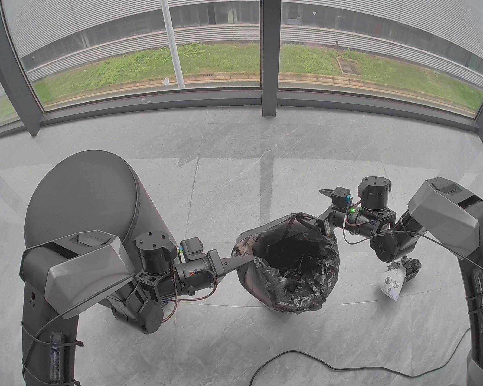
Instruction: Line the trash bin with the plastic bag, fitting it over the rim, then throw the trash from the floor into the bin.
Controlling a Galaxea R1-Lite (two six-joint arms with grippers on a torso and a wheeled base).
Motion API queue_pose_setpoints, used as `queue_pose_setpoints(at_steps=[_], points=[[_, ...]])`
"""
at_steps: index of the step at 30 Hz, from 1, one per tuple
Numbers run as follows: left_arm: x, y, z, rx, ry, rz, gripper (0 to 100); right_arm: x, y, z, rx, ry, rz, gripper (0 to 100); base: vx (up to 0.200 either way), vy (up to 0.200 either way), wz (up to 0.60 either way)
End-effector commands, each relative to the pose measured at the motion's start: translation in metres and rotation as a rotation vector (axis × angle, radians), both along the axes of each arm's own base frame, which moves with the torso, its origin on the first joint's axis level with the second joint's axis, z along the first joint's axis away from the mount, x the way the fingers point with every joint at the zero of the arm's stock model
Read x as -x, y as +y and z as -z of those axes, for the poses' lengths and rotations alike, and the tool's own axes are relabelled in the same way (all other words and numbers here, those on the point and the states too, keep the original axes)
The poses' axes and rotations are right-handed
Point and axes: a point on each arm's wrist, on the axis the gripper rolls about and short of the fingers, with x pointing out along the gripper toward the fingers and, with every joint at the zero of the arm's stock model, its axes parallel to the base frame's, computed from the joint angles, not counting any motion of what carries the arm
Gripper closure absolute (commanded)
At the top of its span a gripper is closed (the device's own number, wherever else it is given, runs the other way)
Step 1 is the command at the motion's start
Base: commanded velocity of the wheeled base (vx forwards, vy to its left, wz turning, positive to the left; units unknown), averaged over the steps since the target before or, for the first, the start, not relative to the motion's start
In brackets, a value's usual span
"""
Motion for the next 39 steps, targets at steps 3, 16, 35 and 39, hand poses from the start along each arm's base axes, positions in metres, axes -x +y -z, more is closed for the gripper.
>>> queue_pose_setpoints(at_steps=[3,16,35,39], points=[[-0.011,0.008,0.011,-0.012,0.013,-0.029,0,-0.005,0.001,0.011,0.000,0.006,0.000,0,0.000,0.000,0.00],[-0.031,0.014,0.029,-0.016,0.022,-0.061,0,-0.014,0.007,0.004,-0.010,-0.043,-0.011,0,0.000,0.000,0.00],[-0.052,0.035,0.026,-0.064,0.002,-0.237,0,-0.002,-0.011,-0.008,-0.010,-0.046,0.019,0,0.000,0.000,0.00],[-0.042,0.035,0.007,-0.061,-0.015,-0.240,0,0.020,-0.015,-0.020,-0.006,-0.022,0.013,0,0.000,0.000,0.00]])
